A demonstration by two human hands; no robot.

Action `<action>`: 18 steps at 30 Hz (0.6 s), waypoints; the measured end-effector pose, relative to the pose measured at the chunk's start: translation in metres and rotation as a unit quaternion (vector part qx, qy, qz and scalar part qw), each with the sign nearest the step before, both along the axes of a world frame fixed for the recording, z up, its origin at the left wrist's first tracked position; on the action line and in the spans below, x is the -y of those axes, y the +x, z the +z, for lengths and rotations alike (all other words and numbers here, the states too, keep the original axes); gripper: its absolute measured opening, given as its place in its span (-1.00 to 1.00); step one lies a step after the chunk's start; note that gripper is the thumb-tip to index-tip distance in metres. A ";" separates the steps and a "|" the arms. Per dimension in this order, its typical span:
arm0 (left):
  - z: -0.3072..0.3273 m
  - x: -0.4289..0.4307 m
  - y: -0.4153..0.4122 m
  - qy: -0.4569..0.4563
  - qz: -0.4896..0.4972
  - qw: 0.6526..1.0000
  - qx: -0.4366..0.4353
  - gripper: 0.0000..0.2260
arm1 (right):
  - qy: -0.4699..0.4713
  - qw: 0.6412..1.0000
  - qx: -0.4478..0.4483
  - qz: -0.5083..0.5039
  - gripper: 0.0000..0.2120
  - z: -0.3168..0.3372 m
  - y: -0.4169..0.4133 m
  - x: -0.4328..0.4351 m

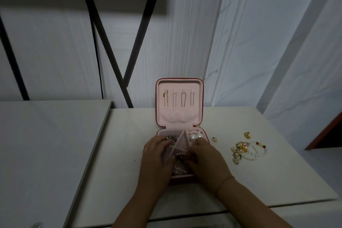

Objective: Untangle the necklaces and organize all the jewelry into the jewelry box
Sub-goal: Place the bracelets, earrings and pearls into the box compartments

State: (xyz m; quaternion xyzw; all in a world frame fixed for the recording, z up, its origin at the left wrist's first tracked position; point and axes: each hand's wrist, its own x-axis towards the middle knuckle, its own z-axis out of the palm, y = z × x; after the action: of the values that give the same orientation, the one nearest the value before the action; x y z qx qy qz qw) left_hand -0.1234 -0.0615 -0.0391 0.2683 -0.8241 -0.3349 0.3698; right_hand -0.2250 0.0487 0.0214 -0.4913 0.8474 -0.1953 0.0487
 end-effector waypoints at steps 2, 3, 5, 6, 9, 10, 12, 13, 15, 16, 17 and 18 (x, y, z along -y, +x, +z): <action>0.000 0.000 0.000 -0.006 0.000 1.000 -0.004 -0.65 | -0.037 0.999 0.037 0.000 -0.90 0.003 -0.005 -0.002; 0.000 0.001 0.000 -0.006 -0.002 1.000 -0.004 -0.64 | -0.071 0.996 0.060 -0.007 -0.95 0.005 -0.011 -0.006; 0.001 0.001 0.000 -0.006 -0.004 1.000 -0.003 -0.68 | -0.154 0.982 0.095 -0.056 -0.93 0.011 -0.034 -0.019; 0.001 0.001 0.001 -0.006 -0.003 1.000 -0.002 -0.69 | -0.191 0.972 0.096 -0.093 -0.89 0.012 -0.049 -0.028; 0.002 0.001 0.001 -0.008 -0.005 1.000 -0.007 -0.58 | -0.231 0.941 0.100 -0.225 -0.85 0.012 -0.094 -0.062; 0.003 0.000 0.001 -0.006 -0.006 1.000 -0.009 -0.54 | -0.226 0.933 0.111 -0.257 -0.82 0.010 -0.107 -0.074; 0.003 0.000 0.001 -0.010 -0.005 1.000 -0.018 -0.52 | -0.191 0.925 0.132 -0.300 -0.81 0.002 -0.124 -0.095; 0.002 0.000 0.001 -0.014 -0.004 1.000 -0.022 -0.52 | -0.169 0.924 0.142 -0.312 -0.82 -0.002 -0.129 -0.101; 0.002 -0.001 0.001 -0.012 -0.003 1.000 -0.019 -0.51 | -0.124 0.926 0.150 -0.323 -0.83 -0.011 -0.135 -0.108; 0.003 -0.001 0.001 -0.008 -0.003 1.000 -0.016 -0.51 | -0.106 0.928 0.143 -0.328 -0.82 -0.015 -0.136 -0.108; 0.004 -0.002 0.001 -0.006 -0.004 1.000 -0.014 -0.50 | -0.092 0.928 0.134 -0.335 -0.81 -0.018 -0.137 -0.108; 0.004 -0.002 0.002 -0.004 -0.005 1.000 -0.014 -0.49 | -0.082 0.929 0.122 -0.341 -0.80 -0.019 -0.138 -0.106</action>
State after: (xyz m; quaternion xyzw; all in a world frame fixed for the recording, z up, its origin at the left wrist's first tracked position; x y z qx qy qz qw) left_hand -0.1218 -0.0592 -0.0351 0.2583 -0.8215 -0.3373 0.3803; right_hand -0.3626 0.1550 0.0024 -0.1476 0.9323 -0.3274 0.0424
